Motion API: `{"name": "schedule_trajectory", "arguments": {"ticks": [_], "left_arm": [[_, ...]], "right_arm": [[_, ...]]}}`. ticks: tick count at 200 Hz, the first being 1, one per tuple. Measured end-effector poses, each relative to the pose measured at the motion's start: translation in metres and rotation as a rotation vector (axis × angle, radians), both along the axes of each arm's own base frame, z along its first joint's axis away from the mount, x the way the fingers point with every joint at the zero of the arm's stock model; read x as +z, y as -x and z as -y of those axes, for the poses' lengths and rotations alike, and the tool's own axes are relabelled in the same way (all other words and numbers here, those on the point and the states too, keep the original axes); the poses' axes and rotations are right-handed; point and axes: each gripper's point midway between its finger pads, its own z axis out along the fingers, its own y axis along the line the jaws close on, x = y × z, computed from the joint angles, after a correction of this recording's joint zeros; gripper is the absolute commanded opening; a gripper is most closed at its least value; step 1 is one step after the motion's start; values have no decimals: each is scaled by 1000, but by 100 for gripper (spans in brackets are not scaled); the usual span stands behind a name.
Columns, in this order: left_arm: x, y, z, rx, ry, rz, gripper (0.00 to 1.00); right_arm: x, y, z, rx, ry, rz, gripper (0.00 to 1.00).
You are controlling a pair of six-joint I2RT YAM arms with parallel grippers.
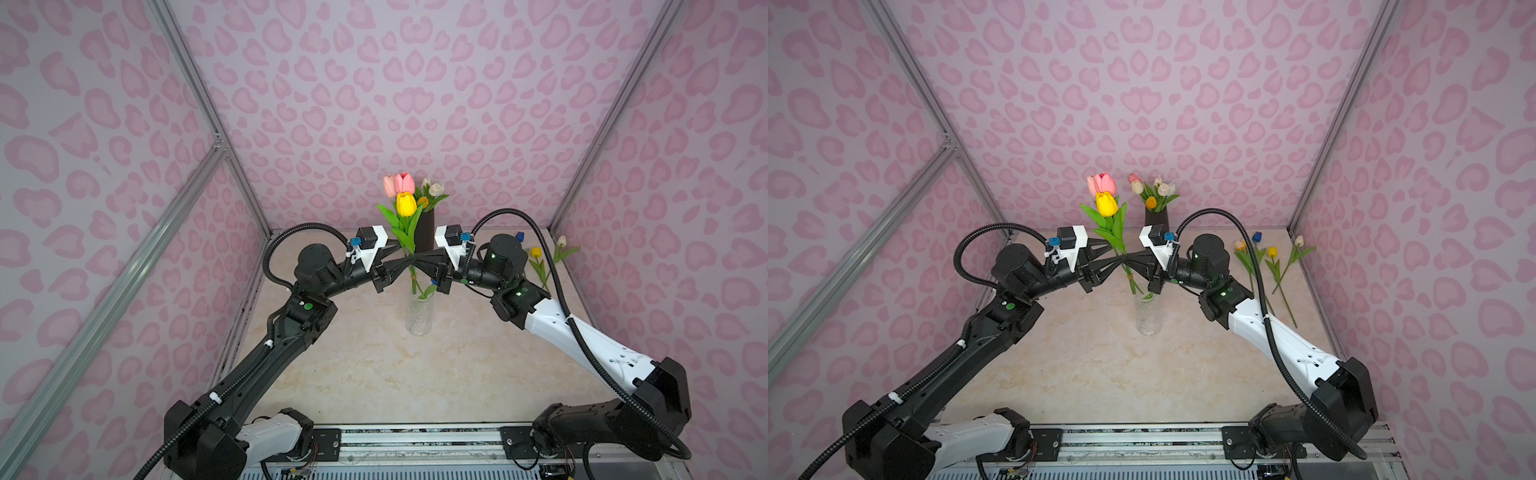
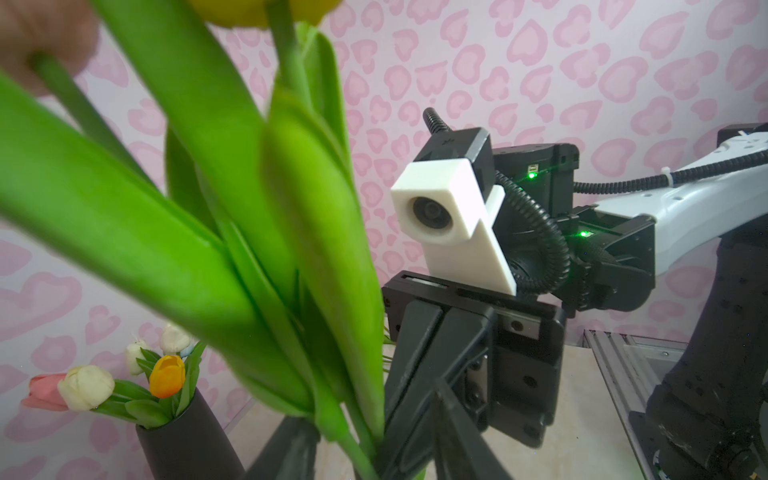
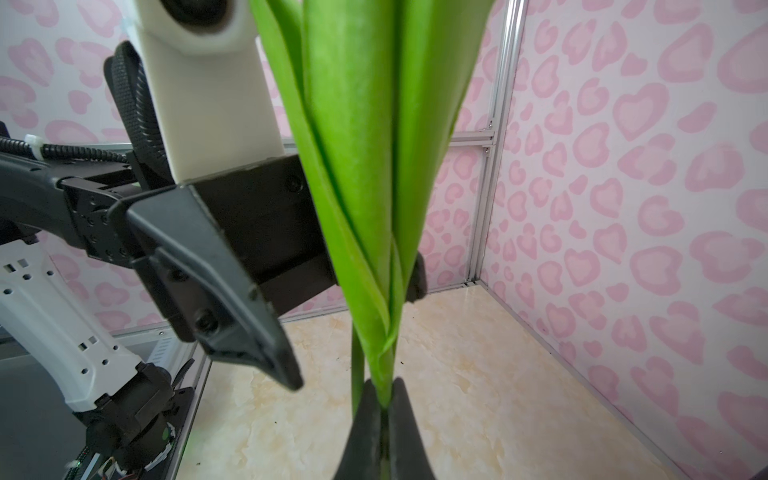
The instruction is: Arrange the flowers into the vase
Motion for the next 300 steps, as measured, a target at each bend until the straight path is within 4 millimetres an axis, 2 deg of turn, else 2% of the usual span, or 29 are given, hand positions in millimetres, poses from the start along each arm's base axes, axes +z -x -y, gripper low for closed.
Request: {"name": "schedule_trajectory", "arguments": {"ticks": [10, 15, 23, 40, 54, 115, 168, 214, 224, 236, 252, 272, 277, 287, 300], "left_arm": [[-1, -1, 0, 1, -2, 1, 37], [-1, -1, 0, 2, -2, 1, 32], [-1, -2, 0, 4, -2, -1, 28], [-1, -4, 0, 17, -5, -5, 27], [-2, -5, 0, 18, -6, -9, 20], [-2, -8, -2, 44, -4, -10, 17], [0, -10, -4, 60, 1, -9, 16], [1, -10, -5, 70, 5, -8, 15], [1, -10, -6, 75, 6, -8, 15], [1, -9, -7, 77, 6, -9, 15], [-1, -10, -7, 82, 6, -10, 15], [-1, -12, -9, 104, 10, -10, 15], [-2, -13, -10, 107, 11, -9, 16], [-1, -14, -11, 118, 15, -6, 24], [0, -15, -12, 128, 20, -5, 25]], "right_arm": [[-2, 2, -1, 18, 8, -3, 3], [-2, 2, -2, 23, 12, -1, 4], [-4, 3, -3, 33, 22, 0, 6], [-7, 3, -5, 49, 36, -7, 15], [-10, 3, -6, 57, 49, -7, 26], [-17, 6, -3, 67, 83, -15, 45], [-18, 0, -8, 50, 66, -42, 54], [-19, -2, -32, 53, 37, -68, 57], [-18, -7, -33, 34, 27, -78, 56], [-14, -13, -34, 4, 14, -77, 49], [-8, -17, -35, -19, -1, -79, 32], [-6, -19, -35, -44, -10, -87, 19], [-5, -19, -35, -47, -11, -91, 15], [-5, -20, -34, -54, -11, -89, 9], [-4, -21, -34, -59, -12, -87, 3]]}}
